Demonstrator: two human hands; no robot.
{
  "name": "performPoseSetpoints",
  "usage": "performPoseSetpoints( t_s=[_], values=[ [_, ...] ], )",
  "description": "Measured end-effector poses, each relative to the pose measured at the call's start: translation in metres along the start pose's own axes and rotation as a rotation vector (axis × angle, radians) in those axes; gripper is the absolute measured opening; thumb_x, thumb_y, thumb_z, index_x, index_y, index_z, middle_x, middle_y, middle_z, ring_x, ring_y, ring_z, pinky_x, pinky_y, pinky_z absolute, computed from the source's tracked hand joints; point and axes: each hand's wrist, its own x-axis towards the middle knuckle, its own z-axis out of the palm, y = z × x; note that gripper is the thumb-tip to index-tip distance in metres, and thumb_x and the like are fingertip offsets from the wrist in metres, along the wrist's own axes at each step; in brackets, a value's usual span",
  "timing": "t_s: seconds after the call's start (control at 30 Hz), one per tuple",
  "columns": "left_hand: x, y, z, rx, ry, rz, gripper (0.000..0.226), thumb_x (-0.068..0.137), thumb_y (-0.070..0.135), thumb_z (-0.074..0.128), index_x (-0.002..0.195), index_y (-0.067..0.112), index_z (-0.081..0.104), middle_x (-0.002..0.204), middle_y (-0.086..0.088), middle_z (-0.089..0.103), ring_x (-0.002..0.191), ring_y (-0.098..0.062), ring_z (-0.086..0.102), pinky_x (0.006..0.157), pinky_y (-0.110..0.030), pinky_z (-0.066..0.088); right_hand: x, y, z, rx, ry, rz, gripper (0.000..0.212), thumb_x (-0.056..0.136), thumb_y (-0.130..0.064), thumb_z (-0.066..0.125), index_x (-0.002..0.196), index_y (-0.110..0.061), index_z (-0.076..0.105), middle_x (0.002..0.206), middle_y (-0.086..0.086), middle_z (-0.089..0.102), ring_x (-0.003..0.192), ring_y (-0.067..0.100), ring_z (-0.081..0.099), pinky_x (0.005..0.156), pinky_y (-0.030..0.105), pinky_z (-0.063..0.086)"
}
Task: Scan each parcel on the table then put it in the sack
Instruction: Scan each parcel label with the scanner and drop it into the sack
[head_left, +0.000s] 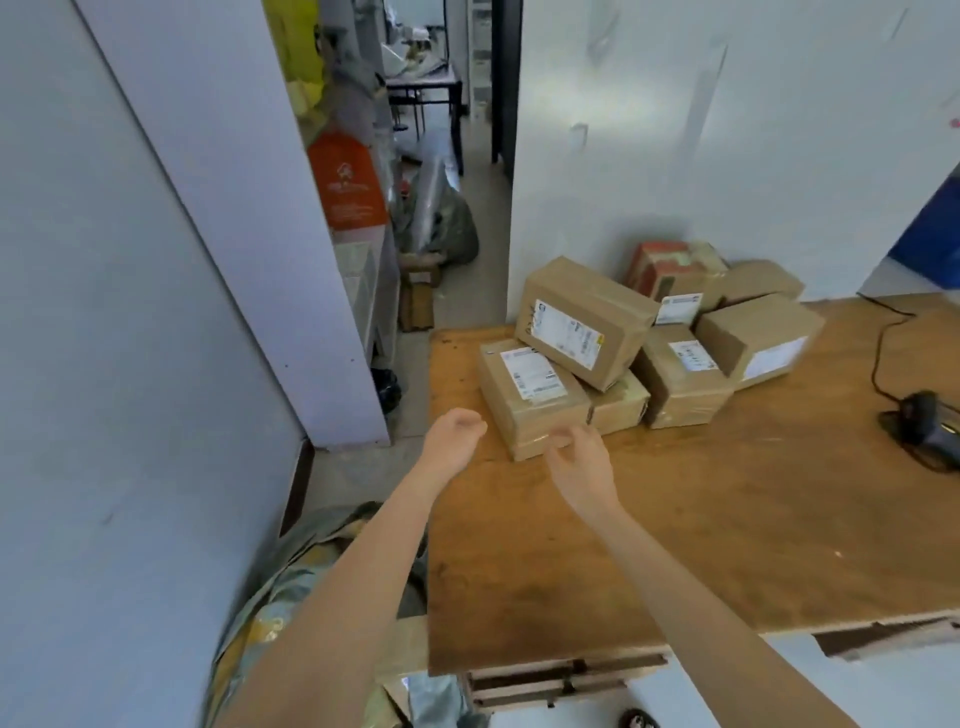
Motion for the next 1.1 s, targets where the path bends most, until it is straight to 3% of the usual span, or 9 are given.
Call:
performPoseSetpoints(
  t_s=[0.1,0.27,0.4,0.53,0.63,0.73,0.83,0.93,1.1],
  values=[
    [0.025,0.034,0.028,0.026,0.017,0.055,0.038,0.096,0.029,0.054,0.131,0.017,0.053,0.136,0.0,0.052,0.12,-0.017,0.049,0.093,-0.029,0.04,0.03,0.018,-0.032,0.016,0.061,0.021,0.026,0.093,-0.018,0.052,0.118,-0.017,0.055,0.122,0.003,0.051,0.1,0.019,0.056,0.081,0.029,0.045],
    [0.083,0.098,0.055,-0.059,0.157,0.067,0.051,0.094,0.024,0.057,0.141,0.014,0.041,0.142,-0.005,0.048,0.118,-0.018,0.049,0.082,-0.025,0.037,0.087,0.045,-0.079,0.049,0.065,0.018,0.026,0.09,-0.017,0.052,0.116,-0.017,0.054,0.111,-0.002,0.051,0.103,0.02,0.055,0.083,0.035,0.047],
    [0.123,0.143,0.071,-0.038,0.224,0.101,0.059,0.094,0.029,0.056,0.146,0.015,0.032,0.143,-0.005,0.046,0.114,-0.017,0.049,0.078,-0.022,0.037,0.123,0.061,-0.101,-0.007,0.039,-0.005,0.028,0.09,-0.023,0.055,0.118,-0.016,0.052,0.117,0.002,0.051,0.104,0.02,0.054,0.087,0.036,0.049],
    [0.151,0.163,0.084,0.041,0.226,0.122,0.054,0.097,0.021,0.047,0.148,0.021,0.029,0.142,-0.006,0.05,0.121,-0.024,0.051,0.087,-0.032,0.041,0.146,0.07,-0.108,-0.048,-0.01,-0.047,0.032,0.091,-0.031,0.057,0.119,-0.017,0.052,0.115,0.002,0.052,0.103,0.019,0.053,0.085,0.033,0.048],
    [0.16,0.17,0.094,0.073,0.209,0.138,0.059,0.097,0.023,0.053,0.149,0.023,0.026,0.143,-0.004,0.047,0.127,-0.025,0.049,0.09,-0.033,0.041,0.159,0.073,-0.112,-0.1,-0.033,-0.073,0.039,0.091,-0.038,0.057,0.123,-0.015,0.051,0.118,0.003,0.051,0.109,0.021,0.05,0.088,0.033,0.047],
    [0.167,0.17,0.094,0.131,0.23,0.077,0.081,0.096,0.019,0.058,0.155,0.018,0.004,0.16,-0.007,0.023,0.144,-0.03,0.029,0.113,-0.043,0.031,0.168,0.074,-0.116,-0.121,-0.054,-0.094,0.045,0.09,-0.045,0.056,0.123,-0.015,0.05,0.12,0.004,0.05,0.111,0.023,0.048,0.089,0.036,0.047],
    [0.173,0.168,0.089,0.149,0.197,0.029,0.092,0.094,0.011,0.059,0.154,0.023,-0.009,0.162,-0.007,0.014,0.147,-0.032,0.021,0.117,-0.049,0.025,0.174,0.073,-0.119,-0.113,-0.069,-0.096,0.05,0.088,-0.05,0.057,0.124,-0.017,0.048,0.122,0.003,0.049,0.113,0.023,0.048,0.091,0.039,0.048],
    [0.176,0.169,0.087,0.126,0.138,0.075,0.098,0.086,0.005,0.068,0.155,0.018,0.0,0.157,-0.006,0.023,0.139,-0.024,0.032,0.11,-0.039,0.034,0.178,0.071,-0.122,-0.1,-0.089,-0.1,0.055,0.086,-0.052,0.058,0.127,-0.017,0.045,0.125,0.003,0.049,0.115,0.023,0.048,0.092,0.04,0.048],
    [0.167,0.171,0.094,0.103,0.252,0.082,0.079,0.077,0.004,0.074,0.144,0.011,0.033,0.137,-0.009,0.042,0.122,-0.022,0.045,0.086,-0.032,0.043,0.179,0.073,-0.125,0.033,-0.064,-0.051,0.064,0.088,-0.036,0.063,0.137,-0.008,0.032,0.134,0.011,0.046,0.12,0.029,0.049,0.095,0.04,0.046]
  ],
)
